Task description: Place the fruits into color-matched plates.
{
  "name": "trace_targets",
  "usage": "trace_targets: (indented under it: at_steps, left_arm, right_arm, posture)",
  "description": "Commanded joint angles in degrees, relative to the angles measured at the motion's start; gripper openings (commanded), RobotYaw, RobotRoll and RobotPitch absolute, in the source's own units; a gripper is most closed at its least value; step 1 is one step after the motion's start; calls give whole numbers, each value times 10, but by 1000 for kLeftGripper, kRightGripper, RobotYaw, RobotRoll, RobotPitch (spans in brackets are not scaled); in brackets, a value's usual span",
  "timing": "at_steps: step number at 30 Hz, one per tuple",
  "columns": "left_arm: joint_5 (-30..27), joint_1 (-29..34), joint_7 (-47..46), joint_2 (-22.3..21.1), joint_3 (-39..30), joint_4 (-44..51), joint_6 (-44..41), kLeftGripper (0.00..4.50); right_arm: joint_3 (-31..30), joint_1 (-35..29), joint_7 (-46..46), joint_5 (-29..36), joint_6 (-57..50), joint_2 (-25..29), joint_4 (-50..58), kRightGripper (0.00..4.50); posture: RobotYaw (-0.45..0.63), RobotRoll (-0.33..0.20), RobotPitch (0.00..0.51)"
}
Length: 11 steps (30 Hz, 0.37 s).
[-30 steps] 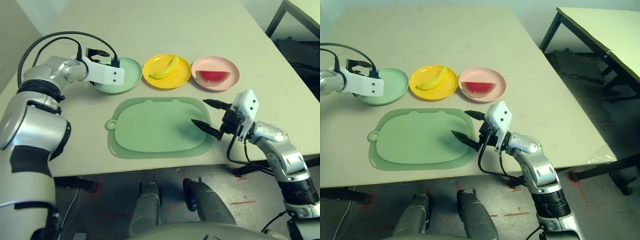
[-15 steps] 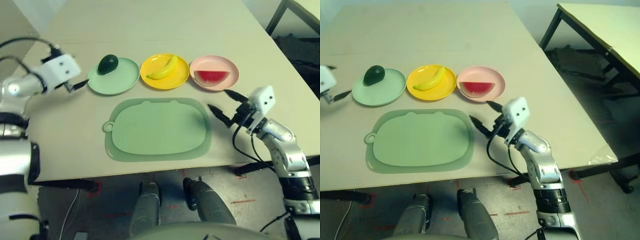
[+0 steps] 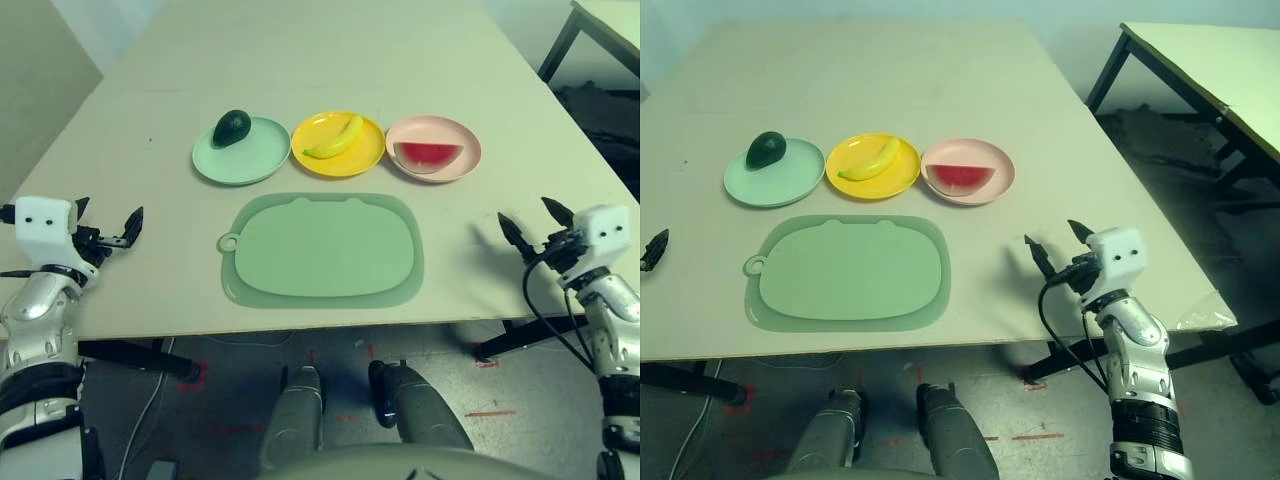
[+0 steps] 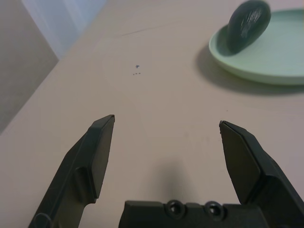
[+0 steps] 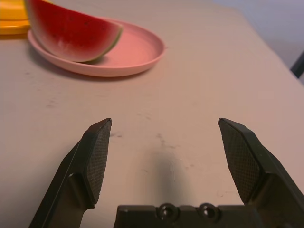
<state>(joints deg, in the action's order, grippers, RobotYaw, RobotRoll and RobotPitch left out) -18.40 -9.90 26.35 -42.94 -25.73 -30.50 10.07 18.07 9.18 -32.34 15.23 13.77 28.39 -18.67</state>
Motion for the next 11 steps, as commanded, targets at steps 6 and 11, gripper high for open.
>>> trace_targets:
  at_steps: [6,11]
  left_arm:
    - [-5,64,-24,28,-20,107,-59,4485]
    - [-7,77,-34,35,-31,132,-77,4485]
  right_arm:
    - [19,19,4,-1,45,11,-82,4500]
    - [21,33,3,0,59,21,-111,4500]
  posture:
    - [46,0,185]
    - [51,0,182]
